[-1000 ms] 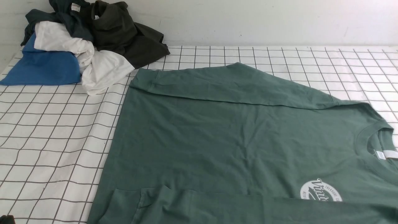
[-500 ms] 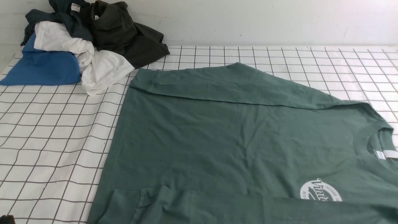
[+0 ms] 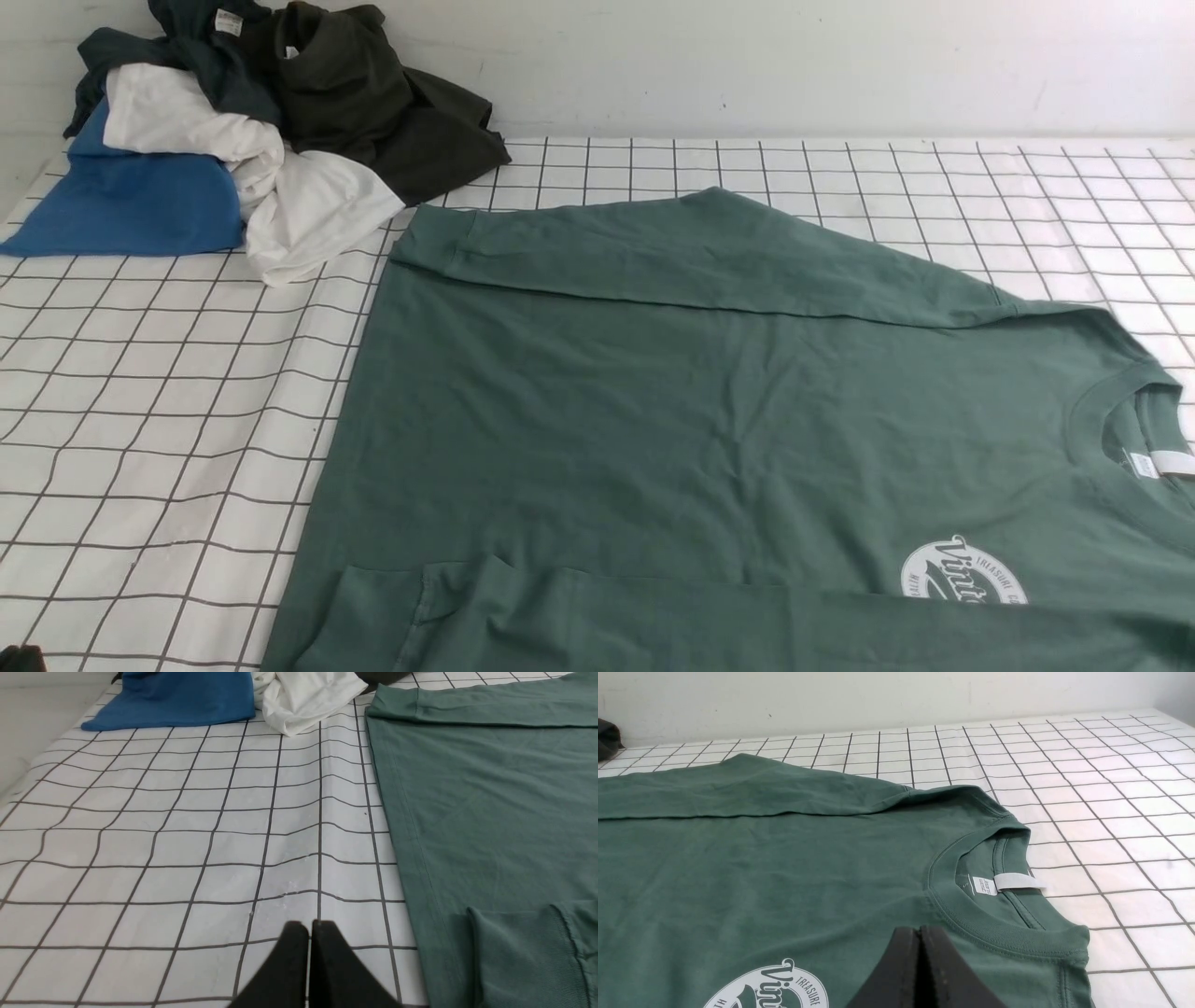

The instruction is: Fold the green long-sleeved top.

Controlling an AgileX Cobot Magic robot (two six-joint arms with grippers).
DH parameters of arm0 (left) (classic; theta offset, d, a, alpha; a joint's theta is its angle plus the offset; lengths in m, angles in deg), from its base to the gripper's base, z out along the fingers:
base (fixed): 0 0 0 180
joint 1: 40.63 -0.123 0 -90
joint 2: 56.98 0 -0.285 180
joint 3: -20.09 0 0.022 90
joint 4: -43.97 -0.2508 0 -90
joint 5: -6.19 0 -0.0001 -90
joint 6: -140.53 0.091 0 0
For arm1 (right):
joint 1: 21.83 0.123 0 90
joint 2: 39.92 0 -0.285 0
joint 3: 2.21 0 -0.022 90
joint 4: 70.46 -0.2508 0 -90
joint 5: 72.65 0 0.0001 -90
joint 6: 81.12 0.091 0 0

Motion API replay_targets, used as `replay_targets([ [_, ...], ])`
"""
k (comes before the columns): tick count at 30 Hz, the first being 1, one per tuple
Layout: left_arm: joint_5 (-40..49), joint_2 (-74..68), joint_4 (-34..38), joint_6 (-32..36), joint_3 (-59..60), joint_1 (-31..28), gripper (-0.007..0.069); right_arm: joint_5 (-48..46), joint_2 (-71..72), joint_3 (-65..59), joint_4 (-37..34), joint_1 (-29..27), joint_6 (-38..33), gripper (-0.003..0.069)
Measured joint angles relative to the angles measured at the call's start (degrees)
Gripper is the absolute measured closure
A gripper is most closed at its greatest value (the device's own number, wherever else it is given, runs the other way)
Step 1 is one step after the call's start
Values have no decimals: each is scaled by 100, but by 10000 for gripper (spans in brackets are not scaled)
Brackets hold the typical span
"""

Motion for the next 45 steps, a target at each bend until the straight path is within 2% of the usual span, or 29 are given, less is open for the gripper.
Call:
replay_targets([
  [23,-12,0,0,0,0,0,631,0,0,0,4,0,-18,673],
  [26,-61,0,248,0,0,0,631,0,0,0,-39,0,4,673],
  [28,-101,0,561,-15,0,0,631,0,0,0,-64,0,4,673],
  [30,-144,0,1289,-99,0,0,631,6,0,0,-229,0,49,673],
  [31,-145,0,1289,-99,0,0,631,7,0,0,-229,0,57,673],
  [32,-209,0,2117,-287,6,0,631,38,0,0,-488,0,123,673],
  [33,-218,0,2223,-315,6,0,631,38,0,0,-566,0,149,673],
  [35,-262,0,3329,-567,6,0,631,99,0,-5,-1053,0,330,673],
  [36,-268,0,4175,-664,6,0,631,141,0,-5,-1476,0,512,673],
  [37,-268,0,4365,-672,6,0,631,165,0,-5,-1676,0,595,673],
  [39,-298,0,5269,-626,6,0,631,296,0,-5,-2472,0,918,673],
  [42,-397,0,5769,-395,6,0,631,473,0,-5,-3597,0,1226,673],
  [45,-427,0,5922,-269,6,0,631,527,0,-5,-3989,0,1278,673],
])
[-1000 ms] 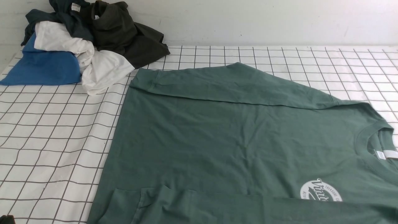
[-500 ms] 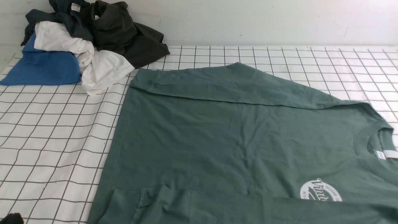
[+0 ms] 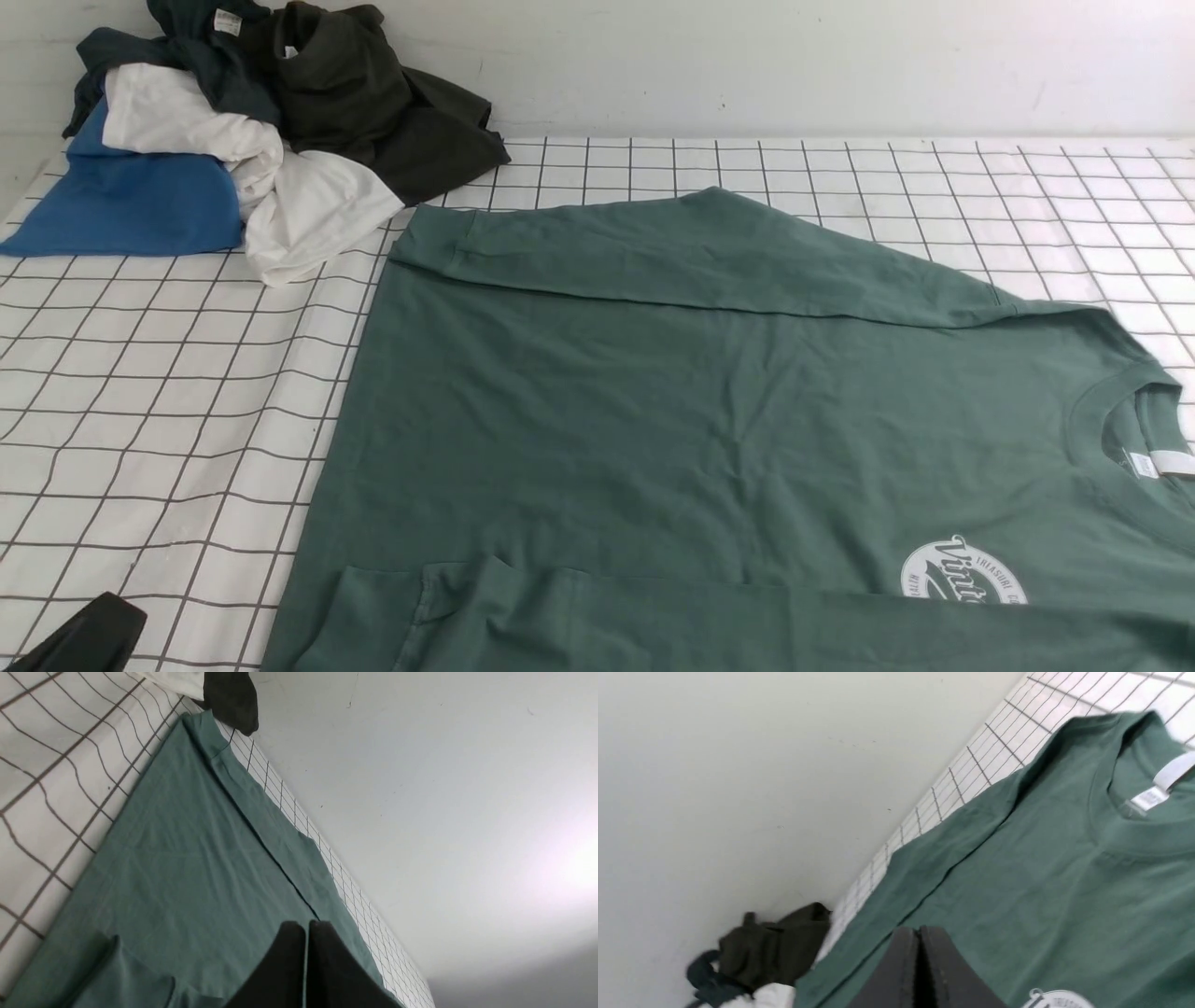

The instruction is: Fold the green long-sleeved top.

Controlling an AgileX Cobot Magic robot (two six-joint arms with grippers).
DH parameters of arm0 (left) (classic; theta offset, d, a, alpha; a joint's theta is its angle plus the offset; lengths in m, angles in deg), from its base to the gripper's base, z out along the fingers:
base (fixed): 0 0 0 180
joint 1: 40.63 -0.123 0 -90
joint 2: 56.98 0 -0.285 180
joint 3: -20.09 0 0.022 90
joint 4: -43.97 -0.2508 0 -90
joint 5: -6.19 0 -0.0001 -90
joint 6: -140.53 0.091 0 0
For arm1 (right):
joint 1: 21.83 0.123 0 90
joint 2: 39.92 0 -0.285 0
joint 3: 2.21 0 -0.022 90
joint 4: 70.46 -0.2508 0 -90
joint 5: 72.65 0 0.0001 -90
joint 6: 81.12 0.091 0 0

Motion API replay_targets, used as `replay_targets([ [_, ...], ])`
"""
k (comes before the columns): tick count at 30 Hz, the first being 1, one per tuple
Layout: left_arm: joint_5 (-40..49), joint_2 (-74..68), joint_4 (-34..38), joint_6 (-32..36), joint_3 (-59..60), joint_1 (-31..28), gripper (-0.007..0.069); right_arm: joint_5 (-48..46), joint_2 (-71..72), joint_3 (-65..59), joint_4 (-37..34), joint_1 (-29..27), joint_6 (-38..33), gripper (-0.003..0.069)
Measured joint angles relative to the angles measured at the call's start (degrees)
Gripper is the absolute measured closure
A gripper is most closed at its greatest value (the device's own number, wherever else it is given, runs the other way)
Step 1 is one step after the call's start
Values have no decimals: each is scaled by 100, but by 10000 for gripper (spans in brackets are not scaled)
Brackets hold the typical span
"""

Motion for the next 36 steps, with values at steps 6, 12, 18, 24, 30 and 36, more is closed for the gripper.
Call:
replay_targets([
  [6,112,0,88,546,-10,0,631,213,0,0,-168,0,-10,673],
  [12,650,-29,72,2437,-735,0,631,284,0,0,-185,0,-468,673],
  [18,1239,-1312,-816,2848,-1805,0,631,365,-196,399,-124,0,-1715,673],
  [24,2811,-3087,-2932,2856,-3398,17,631,-48,-1541,1749,371,0,-3046,673],
  [30,4279,-4662,-5024,2167,-4740,864,631,-2488,-3729,3785,965,78,-4021,673],
  [36,4503,-5851,-5975,1237,-4868,2052,617,-3871,-5165,4687,1079,921,-4127,673],
])
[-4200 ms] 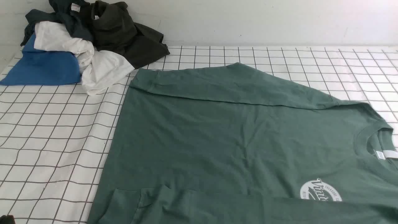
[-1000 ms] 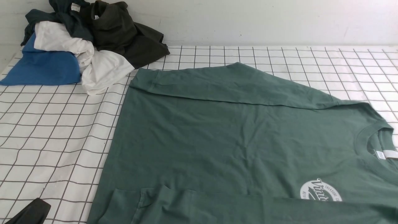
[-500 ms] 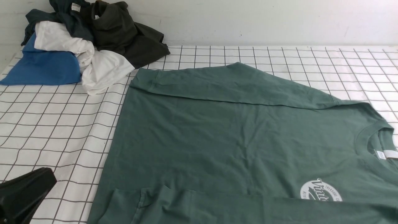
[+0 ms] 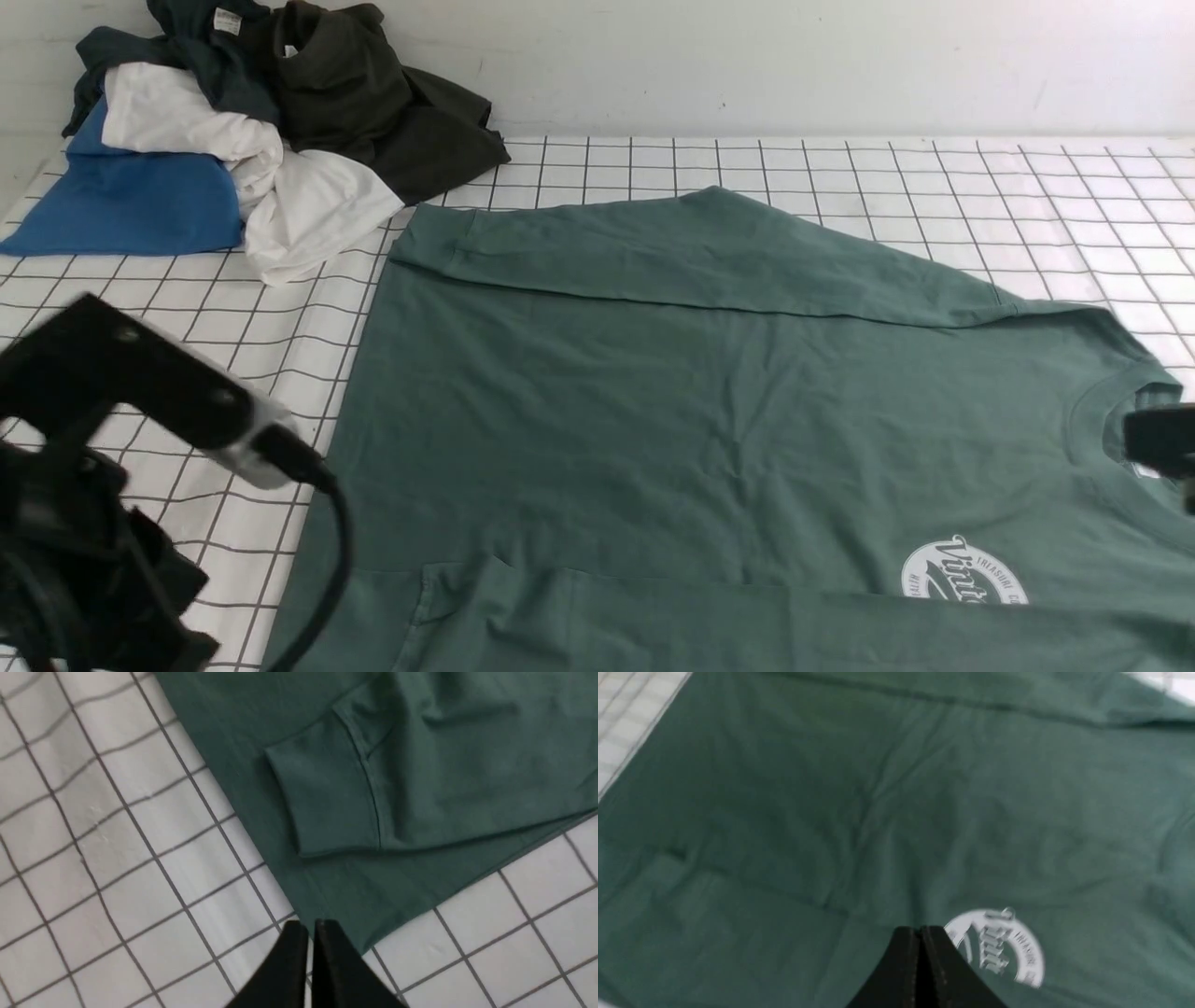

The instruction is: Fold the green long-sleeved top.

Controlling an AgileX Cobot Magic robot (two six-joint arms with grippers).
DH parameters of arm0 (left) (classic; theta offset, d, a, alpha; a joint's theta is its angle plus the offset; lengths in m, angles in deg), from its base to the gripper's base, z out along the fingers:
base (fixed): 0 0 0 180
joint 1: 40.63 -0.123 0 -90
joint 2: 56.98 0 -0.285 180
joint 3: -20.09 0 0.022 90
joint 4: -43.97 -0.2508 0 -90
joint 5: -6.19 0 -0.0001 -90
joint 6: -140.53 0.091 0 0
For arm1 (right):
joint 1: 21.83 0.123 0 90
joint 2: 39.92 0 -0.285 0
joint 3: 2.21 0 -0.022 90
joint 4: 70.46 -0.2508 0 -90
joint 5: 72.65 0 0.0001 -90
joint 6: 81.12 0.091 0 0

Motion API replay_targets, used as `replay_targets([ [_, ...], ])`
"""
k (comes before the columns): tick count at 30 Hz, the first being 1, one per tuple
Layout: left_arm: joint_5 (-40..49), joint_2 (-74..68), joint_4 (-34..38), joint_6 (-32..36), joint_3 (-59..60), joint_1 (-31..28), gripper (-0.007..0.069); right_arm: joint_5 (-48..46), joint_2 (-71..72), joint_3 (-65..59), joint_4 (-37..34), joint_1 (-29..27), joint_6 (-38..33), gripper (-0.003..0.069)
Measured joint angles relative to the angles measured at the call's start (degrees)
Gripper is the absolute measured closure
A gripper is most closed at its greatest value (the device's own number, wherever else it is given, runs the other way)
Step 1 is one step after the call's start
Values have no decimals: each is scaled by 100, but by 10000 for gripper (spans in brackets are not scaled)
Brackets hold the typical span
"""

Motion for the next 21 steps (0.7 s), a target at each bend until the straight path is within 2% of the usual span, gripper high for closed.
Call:
replay_targets([
  [3,-176,-740,-139,-489,-11,231,575,-604,-496,184,261,600,-25,673],
  [4,-192,-833,-139,-512,-18,232,572,-637,-548,191,275,638,-25,673],
  [5,-390,-1252,-98,-625,-23,259,533,-935,-736,198,427,954,-30,673],
  [7,-524,-1478,-56,-658,-23,260,505,-1042,-826,198,525,1132,-36,673],
  [9,-894,-1945,50,-691,-23,260,426,-1106,-912,198,649,1370,-42,673],
  [15,-1843,-2982,113,-707,-28,214,252,-848,-941,198,752,1483,-42,673],
  [17,-2058,-3279,113,-709,-28,109,222,-804,-941,198,752,1483,-42,673],
  [21,-2323,-3600,113,-714,-28,-107,210,-724,-941,198,764,1483,-42,673],
])
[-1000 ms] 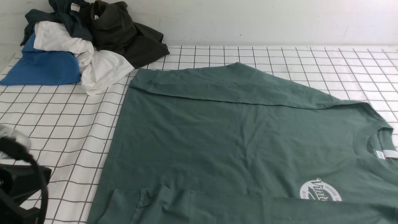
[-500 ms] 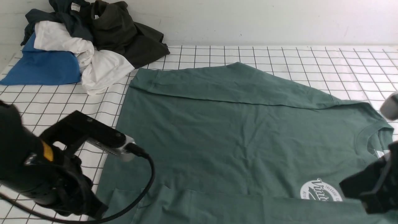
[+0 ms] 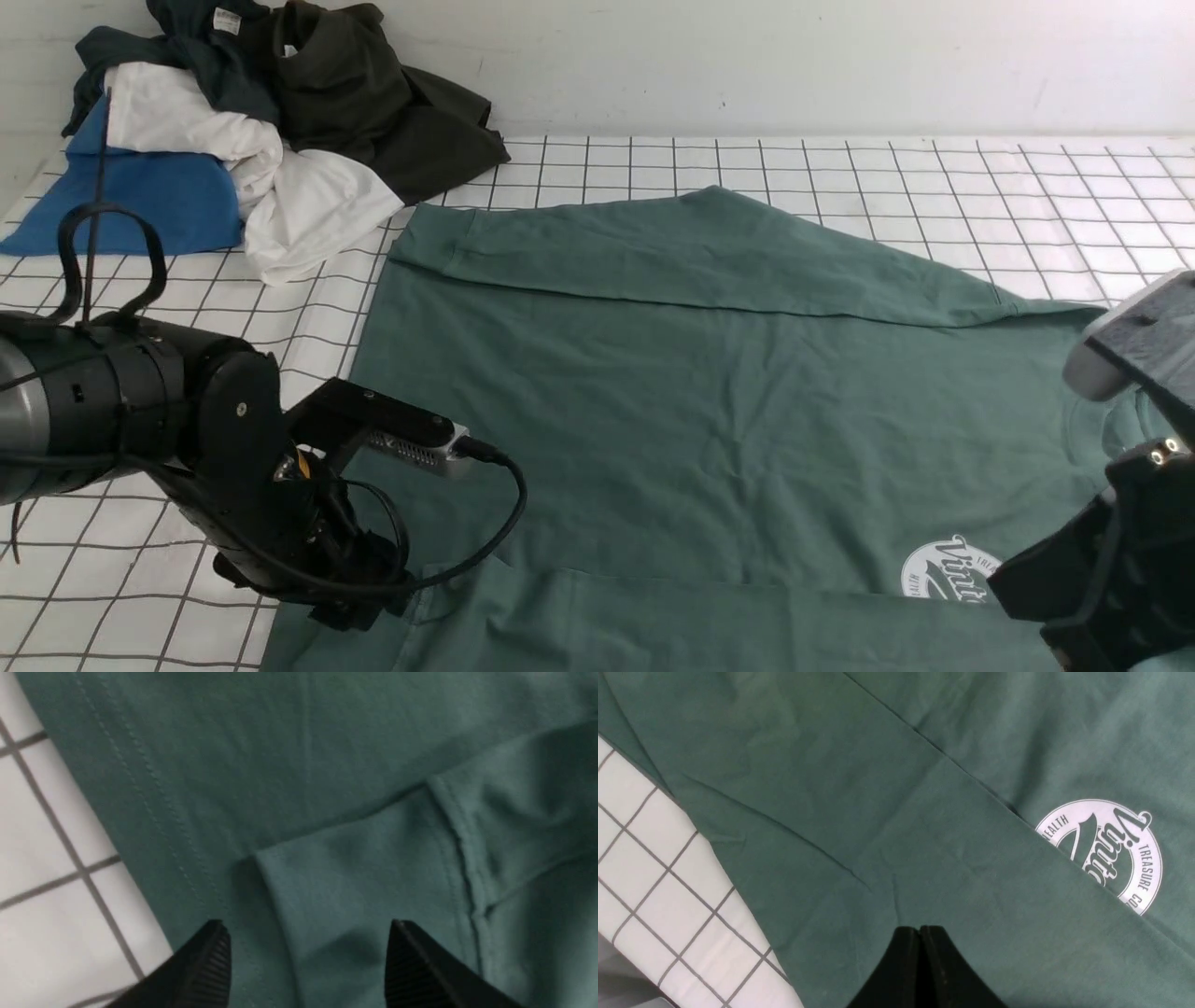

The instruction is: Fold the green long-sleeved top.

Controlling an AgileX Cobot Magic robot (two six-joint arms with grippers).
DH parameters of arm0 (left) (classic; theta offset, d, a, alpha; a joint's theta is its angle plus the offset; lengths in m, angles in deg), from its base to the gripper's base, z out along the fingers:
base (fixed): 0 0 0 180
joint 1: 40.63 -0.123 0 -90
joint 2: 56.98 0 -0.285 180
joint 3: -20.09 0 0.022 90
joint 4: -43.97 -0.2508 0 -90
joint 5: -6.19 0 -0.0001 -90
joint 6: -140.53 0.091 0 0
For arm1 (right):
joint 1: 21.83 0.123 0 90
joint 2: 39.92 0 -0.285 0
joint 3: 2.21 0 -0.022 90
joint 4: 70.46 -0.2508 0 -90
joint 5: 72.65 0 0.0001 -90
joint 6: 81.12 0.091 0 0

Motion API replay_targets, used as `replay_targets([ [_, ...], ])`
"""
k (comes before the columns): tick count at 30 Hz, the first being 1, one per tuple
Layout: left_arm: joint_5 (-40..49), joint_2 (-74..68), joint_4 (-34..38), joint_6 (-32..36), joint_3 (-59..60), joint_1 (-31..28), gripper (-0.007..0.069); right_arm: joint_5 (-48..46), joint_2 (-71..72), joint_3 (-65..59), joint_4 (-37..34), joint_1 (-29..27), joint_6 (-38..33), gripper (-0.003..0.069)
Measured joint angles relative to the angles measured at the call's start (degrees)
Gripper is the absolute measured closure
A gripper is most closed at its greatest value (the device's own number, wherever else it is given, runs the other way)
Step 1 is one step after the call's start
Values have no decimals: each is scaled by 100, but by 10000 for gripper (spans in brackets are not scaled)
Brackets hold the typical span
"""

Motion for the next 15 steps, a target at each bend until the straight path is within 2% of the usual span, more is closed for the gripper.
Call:
replay_targets([
  [5,-340,-105,163,5,-12,-87,209,193,0,0,5,0,0,673],
  [15,-381,-336,604,307,-66,-87,222,310,0,0,25,0,0,673],
])
